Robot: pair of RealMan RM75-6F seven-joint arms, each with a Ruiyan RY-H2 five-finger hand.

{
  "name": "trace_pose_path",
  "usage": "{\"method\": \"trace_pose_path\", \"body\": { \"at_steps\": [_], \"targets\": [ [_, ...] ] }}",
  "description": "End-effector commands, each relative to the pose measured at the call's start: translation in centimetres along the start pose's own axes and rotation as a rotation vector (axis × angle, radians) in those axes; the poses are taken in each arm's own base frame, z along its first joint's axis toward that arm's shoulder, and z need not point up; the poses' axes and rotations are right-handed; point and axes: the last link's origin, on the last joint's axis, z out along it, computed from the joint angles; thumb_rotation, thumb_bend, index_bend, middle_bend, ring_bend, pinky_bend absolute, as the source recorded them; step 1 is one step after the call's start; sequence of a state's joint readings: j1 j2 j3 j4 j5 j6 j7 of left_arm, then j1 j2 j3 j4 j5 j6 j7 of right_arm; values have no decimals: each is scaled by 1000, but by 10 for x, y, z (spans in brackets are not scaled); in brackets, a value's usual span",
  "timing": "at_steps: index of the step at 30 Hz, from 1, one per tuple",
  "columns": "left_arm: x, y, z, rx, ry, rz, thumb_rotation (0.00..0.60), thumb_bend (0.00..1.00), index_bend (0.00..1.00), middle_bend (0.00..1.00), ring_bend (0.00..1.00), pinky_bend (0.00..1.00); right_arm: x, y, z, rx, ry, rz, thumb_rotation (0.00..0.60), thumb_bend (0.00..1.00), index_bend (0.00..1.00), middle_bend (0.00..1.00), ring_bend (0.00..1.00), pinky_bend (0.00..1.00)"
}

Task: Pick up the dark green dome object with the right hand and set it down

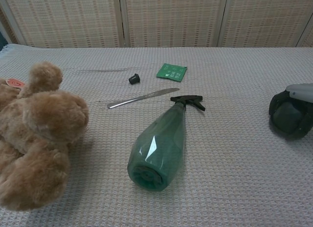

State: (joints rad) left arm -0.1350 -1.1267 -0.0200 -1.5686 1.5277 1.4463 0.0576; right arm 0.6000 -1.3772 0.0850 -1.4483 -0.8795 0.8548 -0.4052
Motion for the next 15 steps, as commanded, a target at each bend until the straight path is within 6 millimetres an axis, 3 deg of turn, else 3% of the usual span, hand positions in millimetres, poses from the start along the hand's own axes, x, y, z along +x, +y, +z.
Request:
{"method": "trace_pose_path", "body": {
  "at_steps": [1,5,8,10,15],
  "targets": [
    [0,0,0,-1,1,-1,600,533,534,160,166,389,-4,-1,3,-2,6,-27,600,144,562,400,422,634],
    [0,0,-1,-1,2,-1,600,532,536,159,166,389,-6,0,3,5,13,-34,600,145,484,291,273,533],
    [1,0,-1,0,3,0,600,533,535,160,166,388,-5,1,1,2,37,-53,600,144,403,228,194,332],
    [0,0,-1,-1,2,0,600,533,535,160,166,388,-5,2,0,1,59,-70,600,145,315,179,135,207],
    [0,1,-1,-3,1,2,600,533,534,170,166,389,-3,5,-5,-1,69,-75,600,144,99,49,6,80]
  ]
}}
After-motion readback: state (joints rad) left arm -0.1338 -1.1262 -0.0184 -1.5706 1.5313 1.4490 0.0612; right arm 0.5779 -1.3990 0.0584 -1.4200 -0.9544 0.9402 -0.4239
